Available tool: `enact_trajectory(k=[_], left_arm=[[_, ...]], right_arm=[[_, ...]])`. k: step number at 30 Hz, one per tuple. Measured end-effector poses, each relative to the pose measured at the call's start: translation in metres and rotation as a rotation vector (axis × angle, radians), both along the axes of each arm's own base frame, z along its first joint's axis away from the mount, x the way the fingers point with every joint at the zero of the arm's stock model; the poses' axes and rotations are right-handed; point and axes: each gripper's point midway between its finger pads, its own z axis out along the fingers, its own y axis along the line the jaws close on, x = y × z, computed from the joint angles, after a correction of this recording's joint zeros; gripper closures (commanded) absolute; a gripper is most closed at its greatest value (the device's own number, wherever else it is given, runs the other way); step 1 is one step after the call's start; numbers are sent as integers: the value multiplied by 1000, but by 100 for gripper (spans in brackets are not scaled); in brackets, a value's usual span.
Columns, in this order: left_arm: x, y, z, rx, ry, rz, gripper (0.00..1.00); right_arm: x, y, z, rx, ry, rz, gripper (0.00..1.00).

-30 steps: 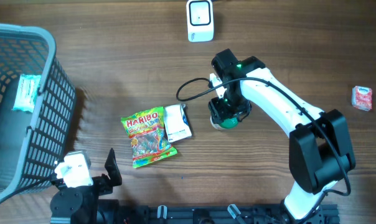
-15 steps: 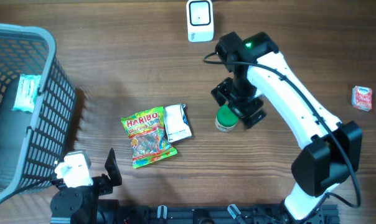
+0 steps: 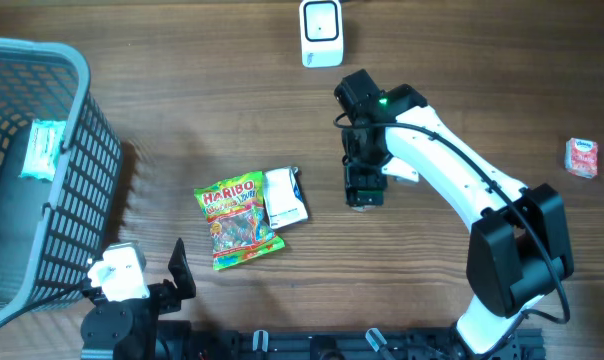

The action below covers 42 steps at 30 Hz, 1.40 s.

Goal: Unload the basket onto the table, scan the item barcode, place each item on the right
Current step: 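Lift the green jar and rotate it in the right gripper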

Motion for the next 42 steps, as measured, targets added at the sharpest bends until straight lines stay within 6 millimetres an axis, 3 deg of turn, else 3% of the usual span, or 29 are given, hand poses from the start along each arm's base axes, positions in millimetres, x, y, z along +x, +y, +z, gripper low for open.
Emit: enact_trajectory(k=[5,6,10,11,13,14,19,21,23,24,26,27,29,31,38,42], left_arm=[[0,0,0,0,0,0,0],[0,0,0,0,0,0,0],[0,0,0,0,0,0,0],[0,0,0,0,0,0,0],[0,0,0,0,0,0,0],[0,0,0,0,0,0,0],[0,0,0,0,0,0,0],[0,0,0,0,0,0,0],[0,0,0,0,0,0,0],[0,0,0,0,0,0,0],[0,0,0,0,0,0,0],[0,0,0,0,0,0,0],[0,0,0,0,0,0,0],[0,0,0,0,0,0,0],[0,0,0,0,0,0,0],[0,0,0,0,0,0,0]], right_arm=[[0,-13,-21,-65,-26,-4,2],[-2,-16,-26,-77,-24,-4,10],[-16,-29,-40,-123,10,17,19],[-17,-29,-41,-123,9,40,27],[-10,-26,-43,-105,-27,150,39],[-6,-24,-43,-96,-52,228,40],[-5,-23,-42,-80,-88,594,37],[4,-20,-37,-63,-155,974,34],[12,-19,-27,-61,-198,1287,25],[12,-19,-25,-61,-204,1404,10],[13,-22,-24,-68,-207,1597,8],[13,-24,-24,-77,-207,1699,0],[16,-24,-24,-85,-220,1807,0],[19,-23,-23,-89,-230,1815,0],[11,-14,-23,-18,-235,1599,0],[7,-14,-36,-7,-235,1524,1]])
